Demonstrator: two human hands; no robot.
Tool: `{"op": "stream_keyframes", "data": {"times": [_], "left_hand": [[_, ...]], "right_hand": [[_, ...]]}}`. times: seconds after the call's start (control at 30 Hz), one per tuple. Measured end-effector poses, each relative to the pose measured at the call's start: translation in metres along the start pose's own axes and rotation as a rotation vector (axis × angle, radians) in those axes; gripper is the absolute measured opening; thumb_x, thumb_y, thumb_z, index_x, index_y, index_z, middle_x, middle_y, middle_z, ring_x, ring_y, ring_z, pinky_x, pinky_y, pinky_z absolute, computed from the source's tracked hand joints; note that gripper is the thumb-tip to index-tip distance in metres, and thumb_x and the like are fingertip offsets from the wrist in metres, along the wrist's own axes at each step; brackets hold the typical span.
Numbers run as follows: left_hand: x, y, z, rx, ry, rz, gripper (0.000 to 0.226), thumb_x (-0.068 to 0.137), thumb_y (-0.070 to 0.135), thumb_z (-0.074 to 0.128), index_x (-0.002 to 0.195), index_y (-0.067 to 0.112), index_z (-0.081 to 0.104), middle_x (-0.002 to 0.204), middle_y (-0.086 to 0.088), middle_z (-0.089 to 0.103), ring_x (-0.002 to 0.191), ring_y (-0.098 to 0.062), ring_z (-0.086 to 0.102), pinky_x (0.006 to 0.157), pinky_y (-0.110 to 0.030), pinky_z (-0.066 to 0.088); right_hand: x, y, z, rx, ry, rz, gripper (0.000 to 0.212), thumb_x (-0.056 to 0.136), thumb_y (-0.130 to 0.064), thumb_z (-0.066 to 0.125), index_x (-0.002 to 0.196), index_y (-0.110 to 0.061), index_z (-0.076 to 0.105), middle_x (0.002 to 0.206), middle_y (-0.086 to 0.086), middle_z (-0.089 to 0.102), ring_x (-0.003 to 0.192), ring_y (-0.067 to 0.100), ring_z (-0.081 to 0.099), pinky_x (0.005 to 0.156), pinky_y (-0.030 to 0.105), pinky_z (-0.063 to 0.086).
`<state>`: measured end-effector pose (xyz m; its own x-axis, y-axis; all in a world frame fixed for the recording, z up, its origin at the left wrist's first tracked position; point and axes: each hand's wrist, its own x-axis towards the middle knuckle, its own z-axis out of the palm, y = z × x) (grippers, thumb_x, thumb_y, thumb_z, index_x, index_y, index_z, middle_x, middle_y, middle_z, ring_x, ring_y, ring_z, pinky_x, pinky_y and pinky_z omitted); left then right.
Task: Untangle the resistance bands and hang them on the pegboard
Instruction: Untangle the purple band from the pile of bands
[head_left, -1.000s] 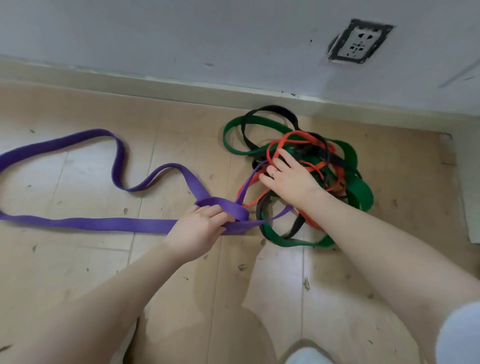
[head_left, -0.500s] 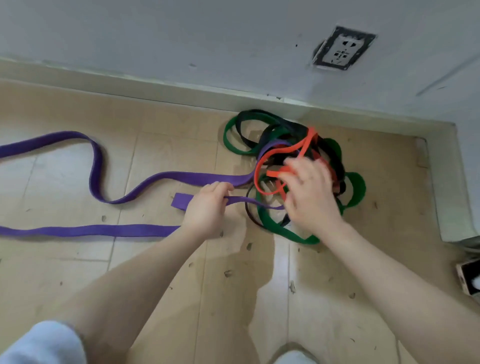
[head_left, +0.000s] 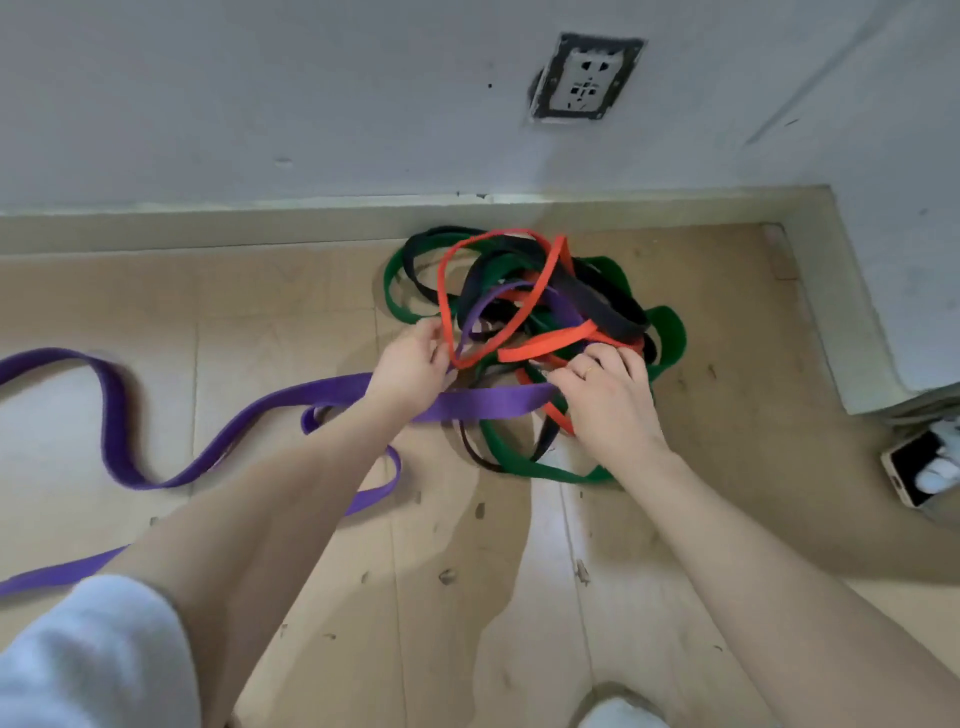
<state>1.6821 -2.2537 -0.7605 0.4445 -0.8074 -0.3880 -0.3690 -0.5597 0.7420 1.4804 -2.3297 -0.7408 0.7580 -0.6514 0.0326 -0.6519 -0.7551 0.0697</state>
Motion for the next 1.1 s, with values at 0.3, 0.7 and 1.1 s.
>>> {"op": "stream_keyframes", "data": {"times": [0.3,0.7,1.1], "left_hand": [[0.035,0.015,0.035,0.159,-0.043,0.098,0.048,0.092,0.014,0.053,0.137,0.015,0.037,0.121,-0.012,0.056,0.110,-0.032,0.054,0.088,-0.039,0.044],[0.004,0.103,-0.046,-0.957,-0.082,-0.231,0.014,0.097,0.009,0.047,0.087,0.003,0.055,0.075,-0.007,0.057,0.067,-0.015,0.059,0.057,-0.016,0.055],[0.004,-0.011,-0.010,0.272,-0.291,0.140,0.067,0.093,0.008,0.045,0.150,0.023,0.013,0.155,-0.007,0.023,0.139,-0.025,0.029,0.110,-0.033,0.029]], "right_hand": [[-0.035,-0.010,0.003,0.521,-0.219,0.286,0.021,0.080,0.009,0.055,0.081,-0.009,0.066,0.149,0.010,0.030,0.140,0.033,0.020,0.110,0.027,0.013],[-0.045,-0.039,0.007,0.858,-0.211,0.360,0.026,0.071,0.008,0.052,0.066,-0.016,0.060,0.129,0.014,0.052,0.128,0.007,0.040,0.094,0.023,0.038],[-0.070,-0.081,-0.004,0.989,-0.319,0.173,0.024,0.071,0.007,0.046,0.066,-0.015,0.055,0.138,0.004,0.047,0.113,0.003,0.050,0.085,0.012,0.036]]}}
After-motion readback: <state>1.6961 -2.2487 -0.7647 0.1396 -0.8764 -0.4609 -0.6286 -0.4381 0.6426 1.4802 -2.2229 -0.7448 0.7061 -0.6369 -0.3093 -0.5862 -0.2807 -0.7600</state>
